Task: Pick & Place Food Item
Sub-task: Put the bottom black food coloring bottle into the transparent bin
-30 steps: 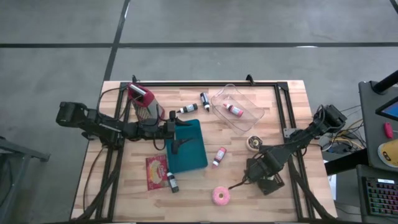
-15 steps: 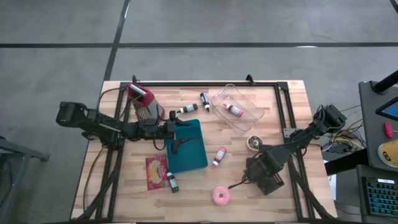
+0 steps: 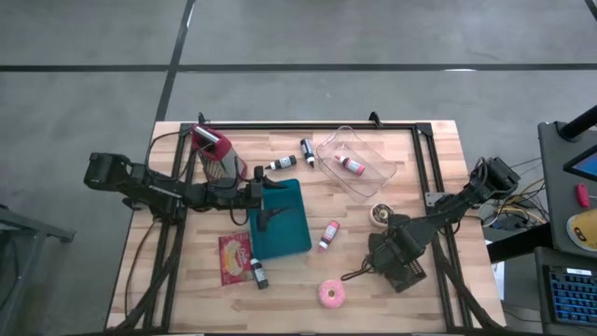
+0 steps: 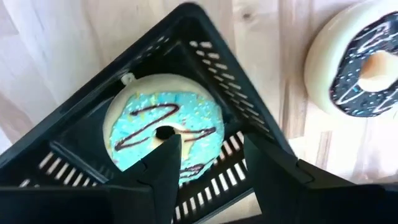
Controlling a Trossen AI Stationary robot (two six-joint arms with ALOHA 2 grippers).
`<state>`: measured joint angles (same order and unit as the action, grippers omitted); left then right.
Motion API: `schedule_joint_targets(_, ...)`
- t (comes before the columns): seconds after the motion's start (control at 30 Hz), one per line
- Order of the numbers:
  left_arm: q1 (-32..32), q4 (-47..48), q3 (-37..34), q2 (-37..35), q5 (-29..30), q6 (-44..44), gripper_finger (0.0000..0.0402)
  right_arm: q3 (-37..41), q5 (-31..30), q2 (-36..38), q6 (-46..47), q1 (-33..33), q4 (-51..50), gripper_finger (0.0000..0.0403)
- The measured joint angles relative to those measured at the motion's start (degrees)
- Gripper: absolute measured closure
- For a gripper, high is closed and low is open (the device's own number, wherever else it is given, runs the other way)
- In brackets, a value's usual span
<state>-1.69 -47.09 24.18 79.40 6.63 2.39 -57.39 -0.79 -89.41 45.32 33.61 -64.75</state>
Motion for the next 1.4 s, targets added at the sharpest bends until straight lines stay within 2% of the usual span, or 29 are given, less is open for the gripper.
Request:
schedule_joint_targets(0.2,-0.01,0.0,0.0,0.0,0.0,0.0,0.0096,-0.76,-4.33,0.0,0.53,0.0,-1.63,0.0217)
schedule_joint_targets(0.4,-0.02,0.0,0.0,0.0,0.0,0.2,0.0097,-3.55,-12.18,0.04,-0.49,0.0,-3.25,0.0213)
schedule_joint_targets(0.7,-0.02,0.0,0.0,0.0,0.0,0.2,0.0097,-8.67,-24.74,0.06,-7.04,0.02,-2.26,0.0213)
schedule_joint_targets(1.03,-0.08,0.16,0.0,-0.07,0.56,-1.27,0.0097,-8.48,-37.97,0.09,-14.4,0.02,7.78,0.0213)
schedule_joint_targets(1.23,-0.45,2.32,0.02,-0.1,-7.15,-2.24,0.0097,-6.06,-43.79,0.1,-20.49,0.4,17.99,0.0213)
schedule_joint_targets(1.4,-2.73,8.2,0.0,-0.61,-9.28,-3.19,0.0097,-3.07,-44.42,0.11,-24.47,0.39,25.66,0.0213)
